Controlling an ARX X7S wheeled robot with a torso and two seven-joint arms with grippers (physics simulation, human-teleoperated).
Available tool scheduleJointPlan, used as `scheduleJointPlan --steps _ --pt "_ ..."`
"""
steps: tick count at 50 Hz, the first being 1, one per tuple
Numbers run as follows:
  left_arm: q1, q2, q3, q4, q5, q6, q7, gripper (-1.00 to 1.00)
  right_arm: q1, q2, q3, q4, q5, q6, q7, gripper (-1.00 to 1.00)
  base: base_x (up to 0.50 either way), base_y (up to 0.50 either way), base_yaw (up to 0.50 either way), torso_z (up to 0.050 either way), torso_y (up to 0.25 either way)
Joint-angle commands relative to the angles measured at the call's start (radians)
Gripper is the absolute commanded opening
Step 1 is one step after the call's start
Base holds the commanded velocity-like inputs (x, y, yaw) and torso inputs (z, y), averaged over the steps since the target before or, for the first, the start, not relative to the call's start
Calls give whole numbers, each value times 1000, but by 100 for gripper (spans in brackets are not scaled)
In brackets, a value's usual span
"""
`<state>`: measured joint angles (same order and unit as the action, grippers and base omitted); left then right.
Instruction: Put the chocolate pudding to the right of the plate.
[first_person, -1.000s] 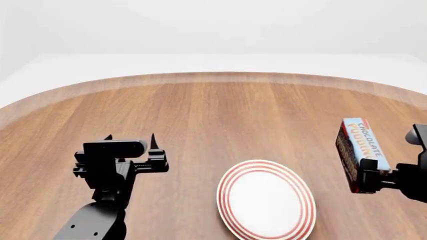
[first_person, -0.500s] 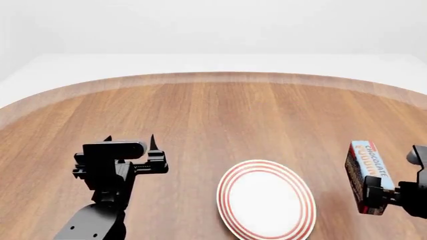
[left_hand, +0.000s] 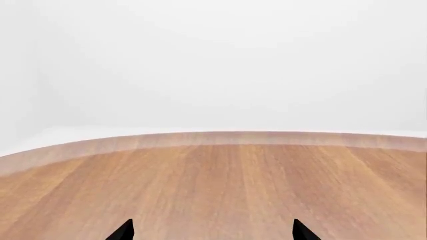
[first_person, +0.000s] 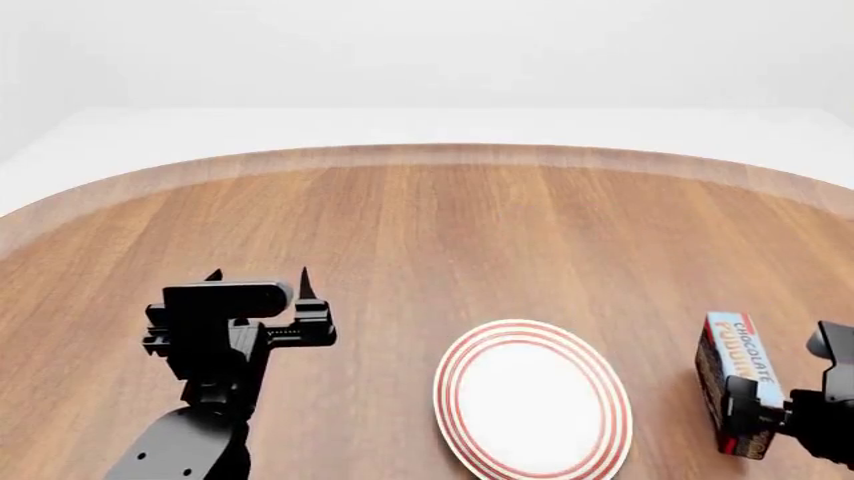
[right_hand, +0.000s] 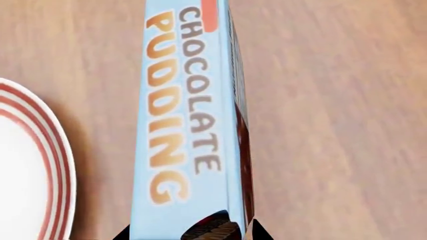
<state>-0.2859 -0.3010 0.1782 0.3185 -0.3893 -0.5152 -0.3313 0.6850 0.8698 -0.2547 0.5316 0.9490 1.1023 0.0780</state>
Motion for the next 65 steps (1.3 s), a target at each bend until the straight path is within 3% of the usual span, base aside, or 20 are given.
scheduleJointPlan --steps 1,3,4,21,32,48,59,65 --pt "0 -3 3 1 -4 1 -2 100 17 -9 -15 31 -27 -15 -17 -100 0 0 0 0 0" --pt "0 -5 2 4 -7 -1 -3 100 19 -9 -15 26 -25 -14 -19 -100 0 0 0 0 0" --pt "-1 -6 4 4 -7 -3 -3 100 25 -7 -12 25 -23 -10 -15 100 0 0 0 0 0" --pt "-6 -9 10 15 -16 -9 -7 100 5 44 89 -138 52 -4 65 100 0 0 0 0 0" --pt "-10 -11 17 16 -20 -12 -8 100 50 117 212 -363 170 55 165 100 0 0 0 0 0" --pt "-21 -15 22 10 -24 -18 -13 100 43 108 277 -458 263 68 177 100 0 0 0 0 0" --pt "-70 -24 31 46 -30 -69 -28 100 -185 50 484 -950 367 -67 314 100 0 0 0 0 0" --pt "-102 -22 32 69 -40 -93 -35 100 -201 -22 433 -1110 271 -116 403 100 0 0 0 0 0"
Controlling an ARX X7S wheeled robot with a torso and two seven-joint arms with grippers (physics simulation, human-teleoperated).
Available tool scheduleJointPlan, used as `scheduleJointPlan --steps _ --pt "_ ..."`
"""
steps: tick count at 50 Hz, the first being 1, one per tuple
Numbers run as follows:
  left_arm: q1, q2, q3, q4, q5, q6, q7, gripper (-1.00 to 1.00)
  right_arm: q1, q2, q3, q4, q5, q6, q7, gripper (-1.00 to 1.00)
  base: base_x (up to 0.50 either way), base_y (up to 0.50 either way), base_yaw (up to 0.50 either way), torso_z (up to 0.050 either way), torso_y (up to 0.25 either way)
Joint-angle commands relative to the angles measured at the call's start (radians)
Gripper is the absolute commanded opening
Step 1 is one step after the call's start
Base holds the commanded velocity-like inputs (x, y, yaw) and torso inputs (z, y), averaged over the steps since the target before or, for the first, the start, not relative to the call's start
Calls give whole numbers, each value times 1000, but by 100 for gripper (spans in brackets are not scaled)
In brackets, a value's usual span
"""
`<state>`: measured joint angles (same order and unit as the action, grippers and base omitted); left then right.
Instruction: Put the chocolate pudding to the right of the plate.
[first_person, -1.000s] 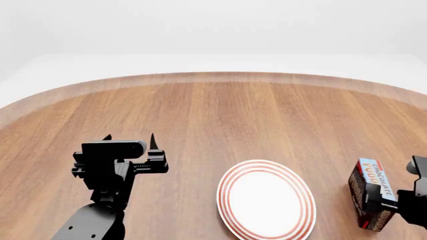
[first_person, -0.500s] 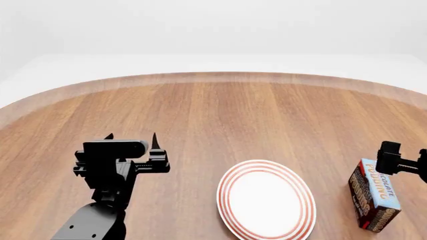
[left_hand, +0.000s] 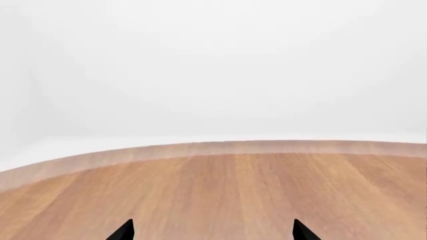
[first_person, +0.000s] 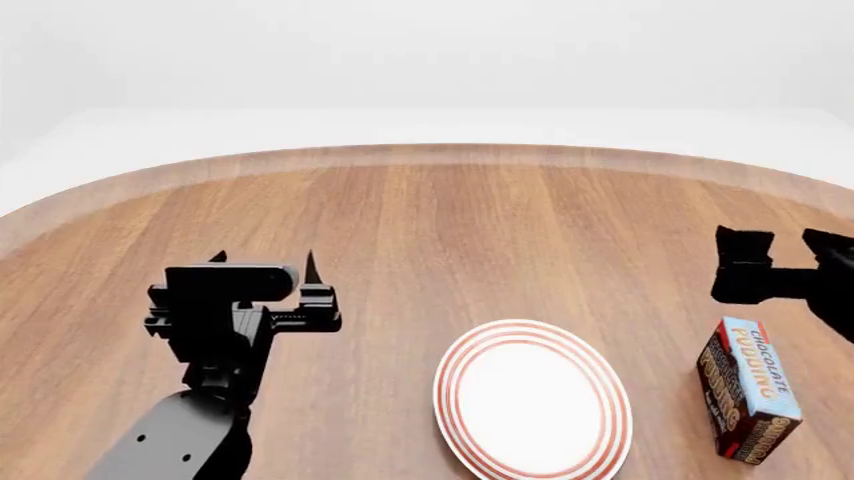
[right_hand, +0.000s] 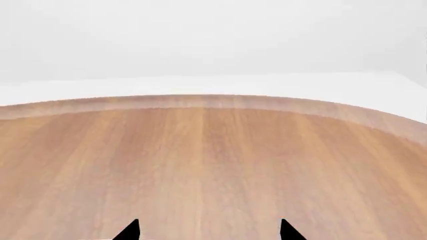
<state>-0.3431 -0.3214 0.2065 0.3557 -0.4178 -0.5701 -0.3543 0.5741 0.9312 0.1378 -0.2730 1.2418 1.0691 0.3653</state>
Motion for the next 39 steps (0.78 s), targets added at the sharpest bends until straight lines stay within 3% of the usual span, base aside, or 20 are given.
scheduleJointPlan --steps 1,10,20,39 --pt "-51 -1 3 40 -14 -44 -14 100 -98 -103 5 -351 -99 -113 126 100 0 0 0 0 0" --pt "-131 -8 6 74 -19 -92 -30 100 -64 -164 -76 -411 -198 -168 132 100 0 0 0 0 0" --pt "-321 5 10 81 -57 -209 -36 100 126 -186 -238 -455 -296 -115 149 100 0 0 0 0 0" --pt "-440 8 44 115 -50 -243 -40 100 227 -214 -307 -452 -324 -105 135 100 0 0 0 0 0"
